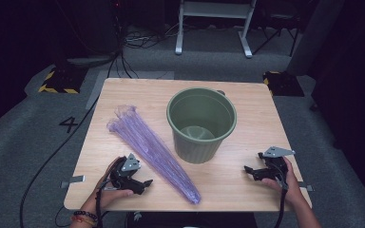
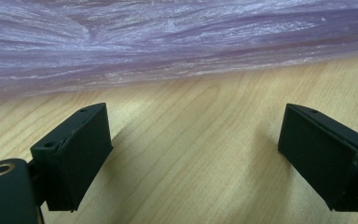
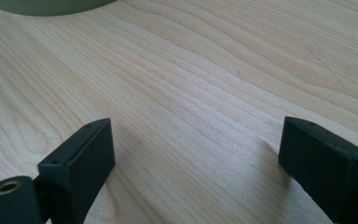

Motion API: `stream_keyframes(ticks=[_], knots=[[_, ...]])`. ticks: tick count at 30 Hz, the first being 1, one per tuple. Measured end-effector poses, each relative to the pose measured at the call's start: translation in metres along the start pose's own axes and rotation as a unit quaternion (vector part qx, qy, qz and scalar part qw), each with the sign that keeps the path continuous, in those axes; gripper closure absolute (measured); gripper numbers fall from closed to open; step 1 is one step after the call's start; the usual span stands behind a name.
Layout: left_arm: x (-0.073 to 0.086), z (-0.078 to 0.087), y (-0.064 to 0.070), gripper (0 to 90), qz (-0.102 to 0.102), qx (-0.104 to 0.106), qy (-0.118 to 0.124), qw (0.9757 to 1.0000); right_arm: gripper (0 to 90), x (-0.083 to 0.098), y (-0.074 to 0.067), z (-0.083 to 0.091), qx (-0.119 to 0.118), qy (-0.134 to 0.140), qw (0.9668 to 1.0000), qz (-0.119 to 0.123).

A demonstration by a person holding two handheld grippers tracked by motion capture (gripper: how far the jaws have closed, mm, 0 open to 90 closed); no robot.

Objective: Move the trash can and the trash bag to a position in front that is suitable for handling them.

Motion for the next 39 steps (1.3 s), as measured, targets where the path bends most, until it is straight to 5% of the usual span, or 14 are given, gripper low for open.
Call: stream_keyframes(ticks=[13, 18, 24, 31, 39], knots=[[0.000, 0.000, 0.000, 9.8, 0.000, -0.003, 0.001, 1.0000, 16.0, 0.000, -0.001, 0.003, -0.006, 0.002, 0.9999, 0.012], [0.000, 0.000, 0.000, 9.8, 0.000, -0.003, 0.001, 1.0000, 20.7, -0.003, -0.003, 0.008, -0.016, 0.027, 0.9995, 0.011], [0.000, 0.000, 0.000, 9.8, 0.000, -0.003, 0.001, 1.0000, 23.2, -0.022, -0.015, 0.019, -0.017, 0.067, 0.9968, 0.040], [0.000, 0.000, 0.000, 9.8, -0.001, -0.003, 0.001, 1.0000, 22.1, -0.062, -0.040, 0.029, -0.043, 0.113, 0.9895, 0.078], [0.000, 0.000, 0.000, 9.8, -0.001, -0.003, 0.001, 1.0000, 22.1, -0.089, -0.056, 0.026, -0.069, 0.127, 0.9845, 0.099]])
Point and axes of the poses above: each handheld gripper's, and its own axes: z roughly backward along the jaws, x roughly out of its underside, y roughly to its right, the point moved 3 cm from there along -z, roughly forward along the jaws, and after that the axes turned 3 degrees about y, right-handed, at the moved point
